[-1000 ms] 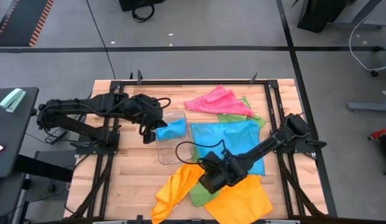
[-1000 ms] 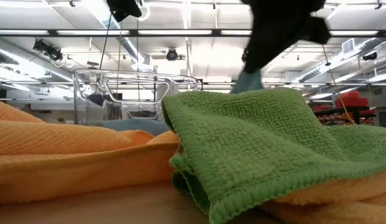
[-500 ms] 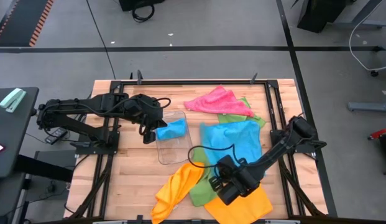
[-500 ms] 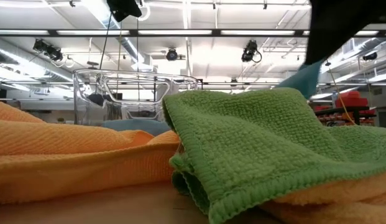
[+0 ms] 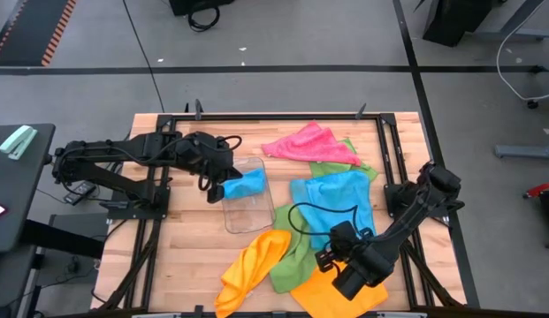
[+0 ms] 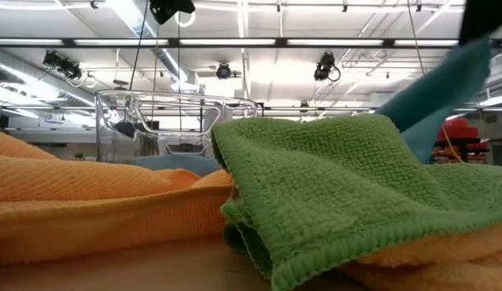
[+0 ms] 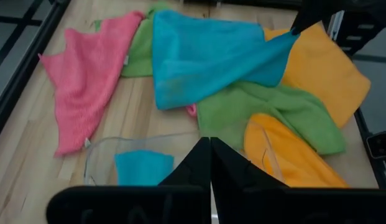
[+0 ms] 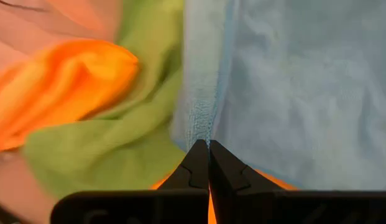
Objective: Fold microfiber towels
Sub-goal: Fold the blue towel
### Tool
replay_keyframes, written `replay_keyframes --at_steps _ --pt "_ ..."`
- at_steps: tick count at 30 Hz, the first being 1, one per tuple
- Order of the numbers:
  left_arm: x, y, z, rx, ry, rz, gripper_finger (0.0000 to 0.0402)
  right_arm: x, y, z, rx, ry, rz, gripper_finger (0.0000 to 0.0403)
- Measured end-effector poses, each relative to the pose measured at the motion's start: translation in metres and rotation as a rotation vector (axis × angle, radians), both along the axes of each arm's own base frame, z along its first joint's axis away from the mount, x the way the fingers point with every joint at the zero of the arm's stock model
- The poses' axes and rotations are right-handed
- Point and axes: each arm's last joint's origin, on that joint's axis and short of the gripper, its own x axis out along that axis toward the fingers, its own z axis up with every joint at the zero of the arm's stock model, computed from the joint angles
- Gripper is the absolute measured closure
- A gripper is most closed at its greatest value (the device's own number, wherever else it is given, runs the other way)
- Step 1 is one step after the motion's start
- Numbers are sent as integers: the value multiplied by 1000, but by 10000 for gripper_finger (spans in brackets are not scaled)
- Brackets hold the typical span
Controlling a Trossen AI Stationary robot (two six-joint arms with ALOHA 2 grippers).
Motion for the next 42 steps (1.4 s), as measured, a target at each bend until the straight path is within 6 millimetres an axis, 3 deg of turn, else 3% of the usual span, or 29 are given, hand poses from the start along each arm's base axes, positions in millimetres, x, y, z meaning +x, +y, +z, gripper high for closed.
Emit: replay_keyframes --at_steps 8,14,19,23,26,35,42 --pt "14 -1 -4 1 -29 -4 362 -5 -26 41 -7 -62 154 401" --pt "61 0 -30 -3 -40 -1 348 -12 -35 54 11 -86 148 401" --pt "96 1 -56 -91 -59 52 350 -20 -30 53 39 -71 124 401" --pt "115 0 -77 -173 -21 -4 350 -31 -20 46 60 -32 126 401" --pt "129 -2 -82 -199 -8 -6 349 -44 -14 42 77 18 111 401" --pt "158 -2 -76 -257 -112 24 355 -68 2 36 112 45 80 401" --pt "166 -1 -61 -77 -300 -88 361 -67 3 28 26 -38 93 396"
